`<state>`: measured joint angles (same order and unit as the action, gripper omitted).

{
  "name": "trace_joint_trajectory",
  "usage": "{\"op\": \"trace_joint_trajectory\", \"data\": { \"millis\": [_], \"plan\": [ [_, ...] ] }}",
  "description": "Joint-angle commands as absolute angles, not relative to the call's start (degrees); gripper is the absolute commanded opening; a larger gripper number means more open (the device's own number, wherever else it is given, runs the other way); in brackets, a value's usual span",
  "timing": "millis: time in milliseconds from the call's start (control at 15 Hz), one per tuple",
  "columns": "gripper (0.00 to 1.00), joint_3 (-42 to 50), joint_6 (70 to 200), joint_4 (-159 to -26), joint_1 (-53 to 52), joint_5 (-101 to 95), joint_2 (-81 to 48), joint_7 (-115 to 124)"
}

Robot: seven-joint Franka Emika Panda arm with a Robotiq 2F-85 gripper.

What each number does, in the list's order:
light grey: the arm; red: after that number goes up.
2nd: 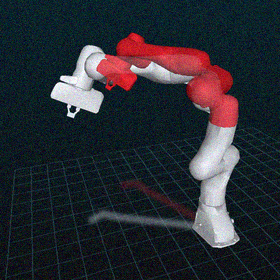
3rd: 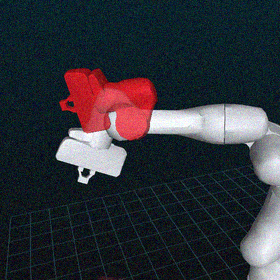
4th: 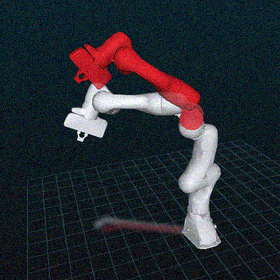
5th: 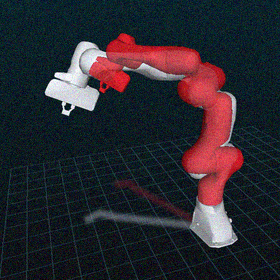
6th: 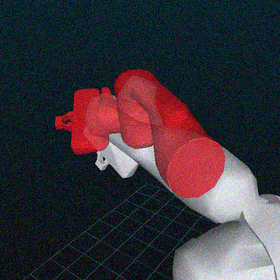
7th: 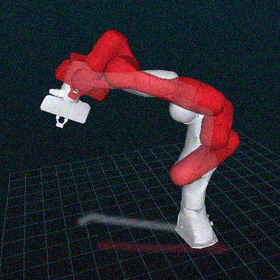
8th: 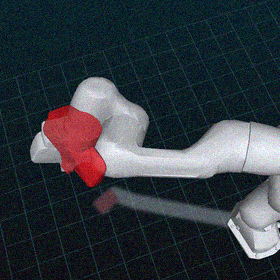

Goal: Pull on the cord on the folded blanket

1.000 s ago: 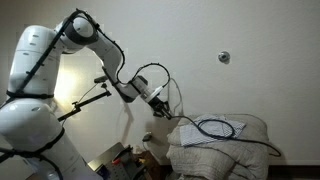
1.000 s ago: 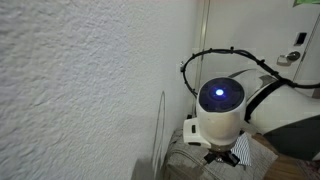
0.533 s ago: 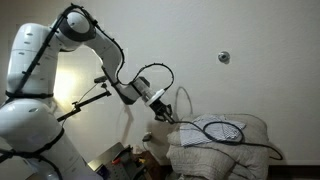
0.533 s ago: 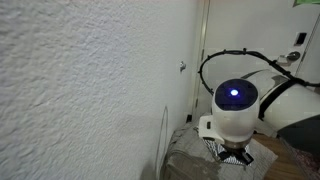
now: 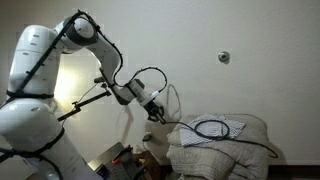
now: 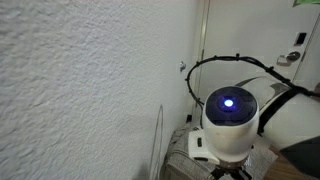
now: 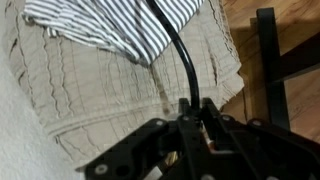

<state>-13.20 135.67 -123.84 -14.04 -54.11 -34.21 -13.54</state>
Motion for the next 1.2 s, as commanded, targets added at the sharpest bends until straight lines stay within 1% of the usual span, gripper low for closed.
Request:
{"op": "trace_joint_trajectory", "data": {
  "millis": [0,267,533,800,1133],
  "plan": [
    [0.11,-16.3,131.2,-118.5,-17.9,-51.2,-36.5,-18.8],
    [0.11,-17.6,127.7,-114.4,-21.6,-51.3,-38.1,-20.9],
    [0.11,-17.4,127.2,-113.0,-23.3,-52.4,-38.9,-21.4],
    [0.11,-13.7,123.5,-114.5,-26.7,-59.4,-36.5,-11.4],
    [0.10,-12.0,114.9,-115.8,-27.3,-67.3,-35.6,0.7]
  ]
}}
